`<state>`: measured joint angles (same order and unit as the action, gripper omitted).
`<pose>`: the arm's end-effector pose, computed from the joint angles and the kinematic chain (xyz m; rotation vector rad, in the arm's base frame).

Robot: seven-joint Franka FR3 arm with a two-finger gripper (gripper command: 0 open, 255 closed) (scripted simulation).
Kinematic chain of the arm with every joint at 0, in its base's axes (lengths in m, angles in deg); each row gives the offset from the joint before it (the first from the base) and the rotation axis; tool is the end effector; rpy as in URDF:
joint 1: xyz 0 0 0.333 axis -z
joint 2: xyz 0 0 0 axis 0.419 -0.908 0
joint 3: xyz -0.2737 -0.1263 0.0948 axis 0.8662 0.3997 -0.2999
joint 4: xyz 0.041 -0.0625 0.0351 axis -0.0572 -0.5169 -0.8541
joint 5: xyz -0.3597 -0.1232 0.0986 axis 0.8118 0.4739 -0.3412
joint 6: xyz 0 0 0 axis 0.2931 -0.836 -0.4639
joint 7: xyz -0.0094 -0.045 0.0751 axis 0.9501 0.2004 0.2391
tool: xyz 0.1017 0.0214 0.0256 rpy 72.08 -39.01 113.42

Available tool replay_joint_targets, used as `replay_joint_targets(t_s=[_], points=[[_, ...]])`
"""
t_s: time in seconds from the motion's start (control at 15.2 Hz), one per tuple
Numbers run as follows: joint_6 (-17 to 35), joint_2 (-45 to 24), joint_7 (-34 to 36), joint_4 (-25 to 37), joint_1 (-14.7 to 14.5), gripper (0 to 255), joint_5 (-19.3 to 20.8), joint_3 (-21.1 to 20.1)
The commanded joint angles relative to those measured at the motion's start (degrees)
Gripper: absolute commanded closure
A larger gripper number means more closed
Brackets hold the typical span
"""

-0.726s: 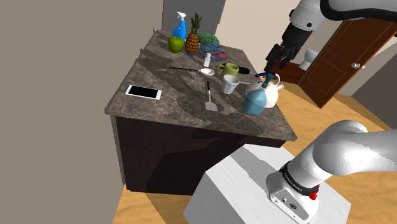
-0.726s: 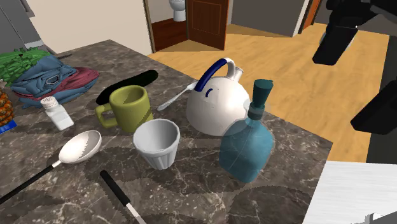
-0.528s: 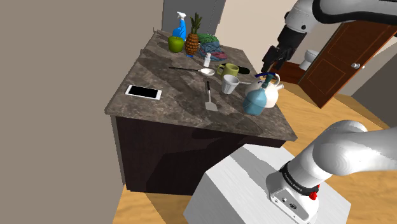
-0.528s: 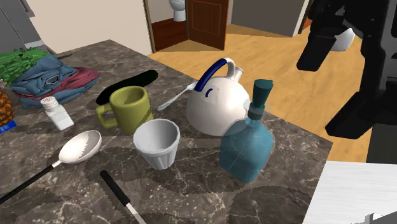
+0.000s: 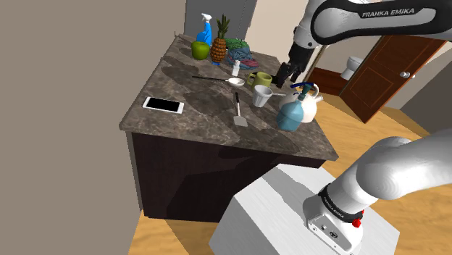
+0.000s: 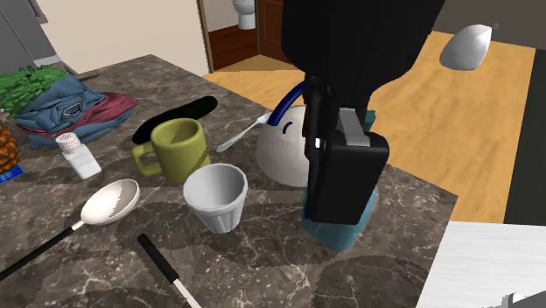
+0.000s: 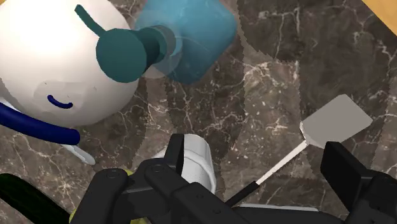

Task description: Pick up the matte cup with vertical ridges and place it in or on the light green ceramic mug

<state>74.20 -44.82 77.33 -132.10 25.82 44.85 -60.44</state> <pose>0.4059 -0.0415 0.4932 3.0168 0.0074 0.0548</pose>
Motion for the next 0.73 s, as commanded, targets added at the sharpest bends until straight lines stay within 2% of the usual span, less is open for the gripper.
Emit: replay_joint_targets(t_s=[0.0, 0.66], points=[[3.07, -4.43, -1.07, 1.17, 0.09, 0, 1.03, 0.38], [13.97, -27.27, -4.25, 11.95, 0.30, 0, 5.61, 0.80]])
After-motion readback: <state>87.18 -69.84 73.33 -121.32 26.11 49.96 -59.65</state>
